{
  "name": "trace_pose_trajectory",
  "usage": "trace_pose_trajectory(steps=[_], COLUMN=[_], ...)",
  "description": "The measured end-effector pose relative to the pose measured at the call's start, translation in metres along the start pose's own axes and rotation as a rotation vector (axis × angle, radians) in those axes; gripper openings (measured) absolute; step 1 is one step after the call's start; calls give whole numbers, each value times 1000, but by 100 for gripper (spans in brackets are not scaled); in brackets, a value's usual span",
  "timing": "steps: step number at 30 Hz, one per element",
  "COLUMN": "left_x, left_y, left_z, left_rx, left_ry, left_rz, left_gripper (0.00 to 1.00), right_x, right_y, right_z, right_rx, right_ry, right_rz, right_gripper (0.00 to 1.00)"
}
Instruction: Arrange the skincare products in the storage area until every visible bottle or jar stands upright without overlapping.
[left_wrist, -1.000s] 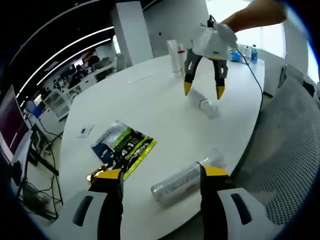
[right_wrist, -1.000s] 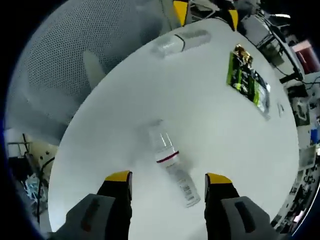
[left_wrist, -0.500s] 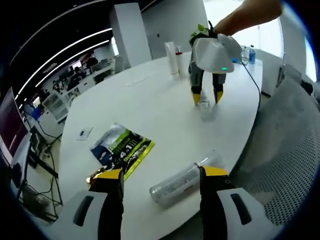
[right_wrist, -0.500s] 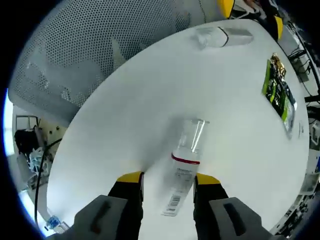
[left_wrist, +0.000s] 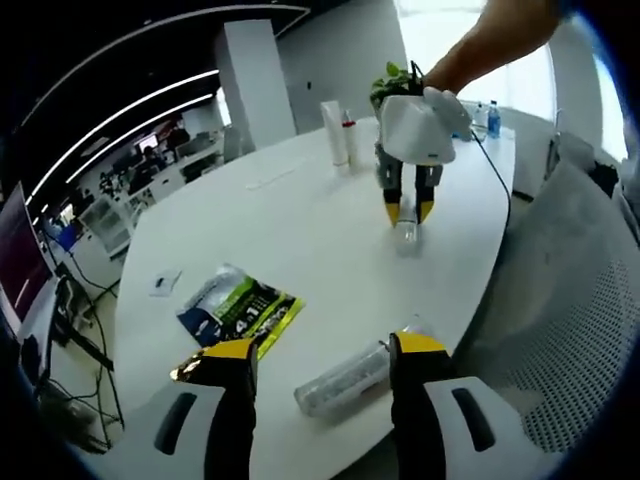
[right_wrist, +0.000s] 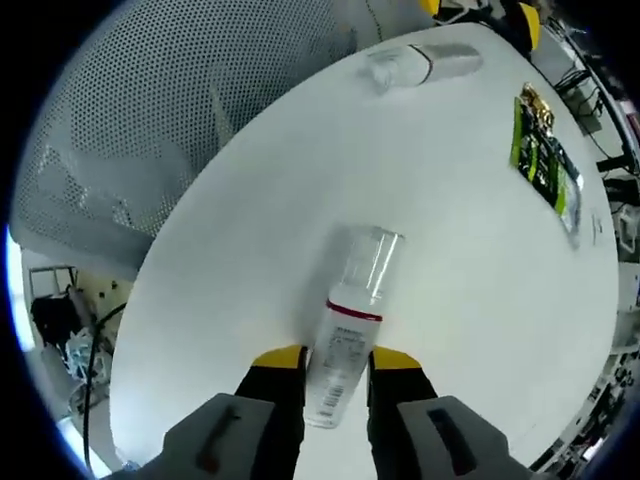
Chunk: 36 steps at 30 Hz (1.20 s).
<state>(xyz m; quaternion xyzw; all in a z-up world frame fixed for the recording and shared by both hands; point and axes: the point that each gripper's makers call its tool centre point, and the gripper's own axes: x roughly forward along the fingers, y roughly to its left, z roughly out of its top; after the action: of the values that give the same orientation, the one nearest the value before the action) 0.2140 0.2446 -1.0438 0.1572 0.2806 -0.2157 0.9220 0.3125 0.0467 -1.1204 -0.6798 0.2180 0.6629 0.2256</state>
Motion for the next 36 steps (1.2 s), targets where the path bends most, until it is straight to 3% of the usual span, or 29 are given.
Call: trace_pose_trajectory(steps=[5, 10, 17, 22, 27, 32, 36], left_x=[-1, -1, -3, -3, -4, -8, -16], left_y=[2, 5, 13, 13, 17, 24, 29], left_z=[-1, -2, -2, -3, -3, 3, 18], left_rx=[-6, -6, -17, -13, -21, -40, -42], left_ry=[-1, 5, 4, 14, 13, -11, -50], left_rz=[12, 31, 71, 70, 87, 114, 140], left_gripper=[49, 50, 51, 51, 51, 51, 52], right_x=[-1, -4, -24, -44, -64, -83, -102], right_y=[2, 6, -1, -10, -14, -14, -19], right_z=[0, -3, -2, 14, 30, 51, 69], right_rx=[41, 136, 312, 458, 680, 855, 936], right_ry=[-24, -52, -135, -259, -407, -589, -737], right_rz=[-18, -38, -161, -268, -379, -427, -446], right_gripper=[14, 14, 13, 13, 13, 13, 13])
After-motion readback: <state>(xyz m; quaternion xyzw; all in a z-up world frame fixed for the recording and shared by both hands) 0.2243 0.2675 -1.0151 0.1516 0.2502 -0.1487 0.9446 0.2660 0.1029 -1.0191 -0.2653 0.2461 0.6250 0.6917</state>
